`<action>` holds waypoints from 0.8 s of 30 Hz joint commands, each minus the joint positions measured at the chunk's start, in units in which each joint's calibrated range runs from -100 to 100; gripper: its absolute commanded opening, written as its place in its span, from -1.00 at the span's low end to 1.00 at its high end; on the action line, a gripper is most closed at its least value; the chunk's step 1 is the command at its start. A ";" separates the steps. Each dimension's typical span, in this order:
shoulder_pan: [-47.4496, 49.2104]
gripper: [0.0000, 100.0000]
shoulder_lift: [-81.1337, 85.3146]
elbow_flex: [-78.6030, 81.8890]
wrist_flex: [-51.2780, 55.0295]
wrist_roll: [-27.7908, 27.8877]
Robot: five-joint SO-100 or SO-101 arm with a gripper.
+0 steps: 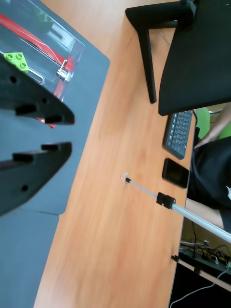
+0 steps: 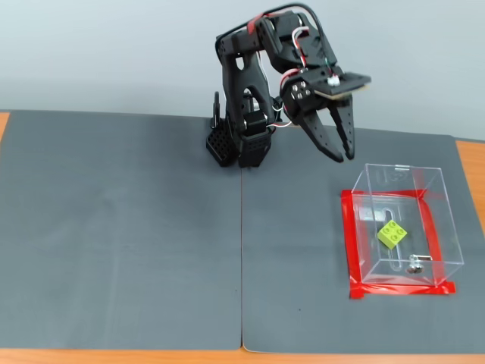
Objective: Pick the green lego block and place it into the transparent box
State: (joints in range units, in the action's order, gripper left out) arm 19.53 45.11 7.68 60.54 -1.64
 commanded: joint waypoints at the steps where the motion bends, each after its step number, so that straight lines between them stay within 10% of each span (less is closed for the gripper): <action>1: -6.96 -0.92 10.12 8.29 -0.12 0.15; 24: -20.68 -0.92 47.34 53.33 -0.82 0.36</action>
State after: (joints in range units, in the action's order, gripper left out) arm -0.88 89.04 57.07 60.45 -1.49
